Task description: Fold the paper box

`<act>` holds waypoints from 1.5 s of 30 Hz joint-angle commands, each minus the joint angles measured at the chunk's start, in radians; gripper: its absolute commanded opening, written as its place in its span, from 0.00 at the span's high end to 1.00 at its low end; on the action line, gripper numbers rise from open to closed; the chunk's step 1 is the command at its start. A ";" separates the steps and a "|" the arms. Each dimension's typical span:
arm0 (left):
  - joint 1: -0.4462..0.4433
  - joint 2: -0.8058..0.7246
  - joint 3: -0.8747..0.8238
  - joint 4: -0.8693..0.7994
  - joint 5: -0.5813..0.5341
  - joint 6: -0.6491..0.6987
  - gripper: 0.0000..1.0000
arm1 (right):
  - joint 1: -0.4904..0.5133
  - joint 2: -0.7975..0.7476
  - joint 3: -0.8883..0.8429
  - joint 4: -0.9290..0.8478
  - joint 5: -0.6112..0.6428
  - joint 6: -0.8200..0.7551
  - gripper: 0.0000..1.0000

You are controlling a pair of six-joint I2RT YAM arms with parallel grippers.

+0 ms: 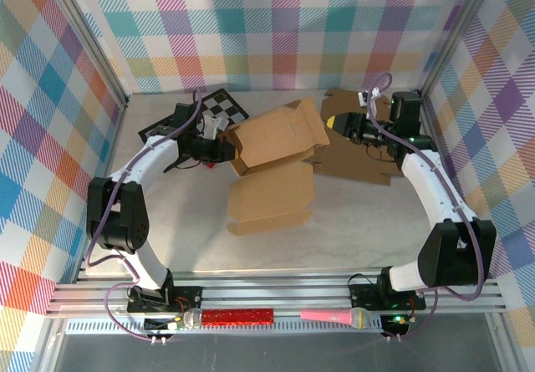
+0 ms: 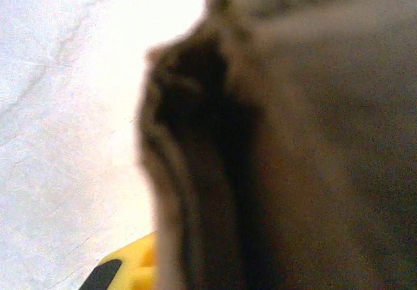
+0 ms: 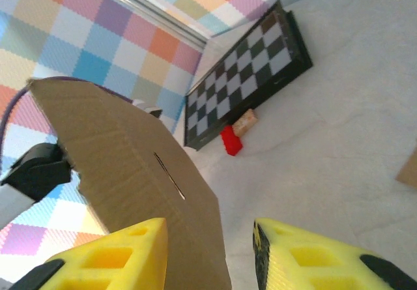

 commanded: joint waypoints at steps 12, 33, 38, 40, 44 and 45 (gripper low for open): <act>0.012 0.042 0.047 -0.047 0.087 0.011 1.00 | 0.051 0.056 0.085 0.076 -0.191 0.027 0.61; 0.012 0.001 -0.008 0.034 0.018 -0.107 1.00 | 0.066 -0.303 -0.209 0.111 0.352 0.432 0.36; 0.010 -0.020 -0.015 0.043 -0.024 -0.121 1.00 | 0.267 -0.465 -0.278 -0.017 0.689 0.610 0.35; 0.010 -0.026 -0.016 0.047 -0.033 -0.123 1.00 | 0.317 -0.444 -0.282 -0.019 0.724 0.654 0.37; 0.010 -0.021 -0.003 0.035 -0.031 -0.117 1.00 | 0.379 -0.355 -0.237 -0.009 0.759 0.642 0.41; 0.010 -0.021 -0.003 0.032 -0.030 -0.113 1.00 | 0.385 -0.331 -0.217 -0.009 0.766 0.616 0.42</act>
